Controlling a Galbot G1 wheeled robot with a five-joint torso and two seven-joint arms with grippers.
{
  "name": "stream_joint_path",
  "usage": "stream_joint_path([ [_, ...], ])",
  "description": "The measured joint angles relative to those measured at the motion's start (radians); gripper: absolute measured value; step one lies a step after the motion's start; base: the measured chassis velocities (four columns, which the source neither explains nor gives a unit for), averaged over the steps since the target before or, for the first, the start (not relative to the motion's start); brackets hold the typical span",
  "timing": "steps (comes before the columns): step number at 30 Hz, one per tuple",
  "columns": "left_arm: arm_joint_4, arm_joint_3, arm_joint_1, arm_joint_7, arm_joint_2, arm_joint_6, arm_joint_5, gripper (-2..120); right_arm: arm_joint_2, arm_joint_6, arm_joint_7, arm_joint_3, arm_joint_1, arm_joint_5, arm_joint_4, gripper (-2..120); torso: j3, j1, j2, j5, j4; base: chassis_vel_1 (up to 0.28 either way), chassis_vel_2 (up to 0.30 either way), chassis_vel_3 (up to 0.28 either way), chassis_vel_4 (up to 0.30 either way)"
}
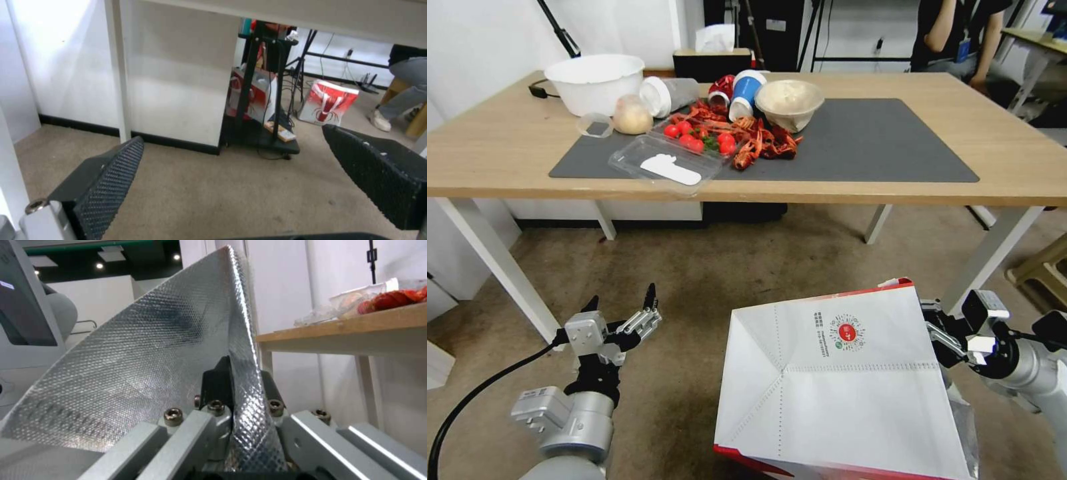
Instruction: Pick up the food delivery bag from the floor and place it on the table.
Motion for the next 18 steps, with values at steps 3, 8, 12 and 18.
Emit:
stream_joint_path([
  [3,0.000,0.000,0.000,0.000,-0.001,0.000,0.000,100,0.000,0.000,0.000,0.001,-0.001,0.001,0.000,0,0.007,0.004,0.011,0.0000,0.0000,0.000,0.000,0.000,0.000],
  [8,0.000,0.001,0.001,0.001,-0.002,0.000,0.001,100,-0.002,0.000,0.000,0.005,-0.002,0.004,0.003,0,0.021,0.011,0.031,0.0001,0.0000,0.000,0.000,0.000,0.000],
  [12,0.002,0.001,0.001,0.001,-0.002,0.000,0.002,100,-0.004,0.000,-0.001,0.007,-0.004,0.006,0.004,0,0.031,0.016,0.047,0.0001,0.0000,0.000,0.000,0.000,0.000],
  [18,0.002,0.002,0.000,0.002,-0.002,0.000,0.002,100,-0.006,-0.001,-0.001,0.007,-0.005,0.006,0.005,0,0.050,0.025,0.075,0.0000,0.0000,0.000,0.000,0.000,0.000],
])
